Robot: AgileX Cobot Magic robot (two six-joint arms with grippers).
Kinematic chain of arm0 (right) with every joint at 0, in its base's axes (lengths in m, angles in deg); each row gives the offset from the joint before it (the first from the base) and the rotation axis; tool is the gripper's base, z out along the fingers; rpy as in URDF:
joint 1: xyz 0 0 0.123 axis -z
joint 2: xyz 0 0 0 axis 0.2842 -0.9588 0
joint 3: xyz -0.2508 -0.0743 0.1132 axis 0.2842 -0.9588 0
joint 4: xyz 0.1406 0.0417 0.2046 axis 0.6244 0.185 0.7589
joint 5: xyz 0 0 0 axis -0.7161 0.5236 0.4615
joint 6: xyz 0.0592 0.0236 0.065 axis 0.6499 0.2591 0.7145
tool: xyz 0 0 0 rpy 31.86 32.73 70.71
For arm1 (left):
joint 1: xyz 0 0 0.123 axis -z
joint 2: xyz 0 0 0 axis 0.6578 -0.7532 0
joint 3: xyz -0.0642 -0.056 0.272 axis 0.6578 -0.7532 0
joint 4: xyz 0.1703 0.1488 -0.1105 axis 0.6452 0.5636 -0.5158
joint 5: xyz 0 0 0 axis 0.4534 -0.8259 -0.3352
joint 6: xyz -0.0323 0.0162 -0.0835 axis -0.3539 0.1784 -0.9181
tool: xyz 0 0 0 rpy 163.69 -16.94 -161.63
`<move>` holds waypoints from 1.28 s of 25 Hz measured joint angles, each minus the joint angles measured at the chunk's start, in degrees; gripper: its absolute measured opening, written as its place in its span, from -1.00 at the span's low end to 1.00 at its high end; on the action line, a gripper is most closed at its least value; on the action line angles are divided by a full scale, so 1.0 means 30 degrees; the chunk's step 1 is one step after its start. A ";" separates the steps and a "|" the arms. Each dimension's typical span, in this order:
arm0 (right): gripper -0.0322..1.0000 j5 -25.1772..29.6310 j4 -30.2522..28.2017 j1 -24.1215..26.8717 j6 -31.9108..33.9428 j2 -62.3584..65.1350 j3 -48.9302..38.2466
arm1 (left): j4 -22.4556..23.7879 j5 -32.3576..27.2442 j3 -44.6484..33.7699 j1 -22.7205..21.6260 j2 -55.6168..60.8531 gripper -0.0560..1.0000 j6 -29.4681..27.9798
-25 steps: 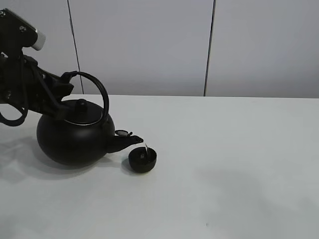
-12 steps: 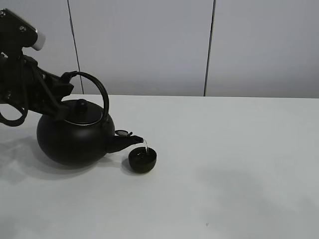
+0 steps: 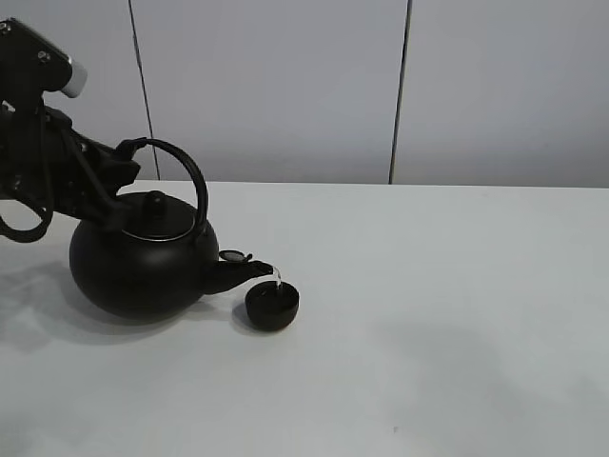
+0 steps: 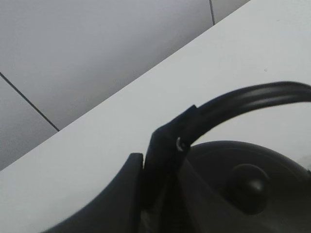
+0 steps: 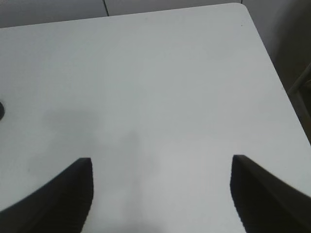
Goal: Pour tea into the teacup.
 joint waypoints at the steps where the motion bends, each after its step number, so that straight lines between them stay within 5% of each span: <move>1: 0.10 0.0000 0.0000 0.0000 0.0000 0.0000 0.0000 | -0.0026 -0.0016 0.0000 0.0000 0.0000 -0.66 -0.0144; 12: 0.10 0.0022 0.0000 0.0000 0.0000 0.0000 0.0000 | -0.0945 -0.0240 0.0000 -0.0128 0.0000 -0.66 -0.5270; 18: 0.10 0.0022 0.0000 0.0000 0.0000 0.0000 0.0000 | 0.0790 -0.0017 -0.0160 -0.1668 0.0124 -0.66 -0.8021; 32: 0.10 -0.0002 0.0000 0.0000 0.0000 0.0000 0.0000 | 0.2141 0.6614 -0.5864 -0.6113 0.2053 -0.66 -0.7619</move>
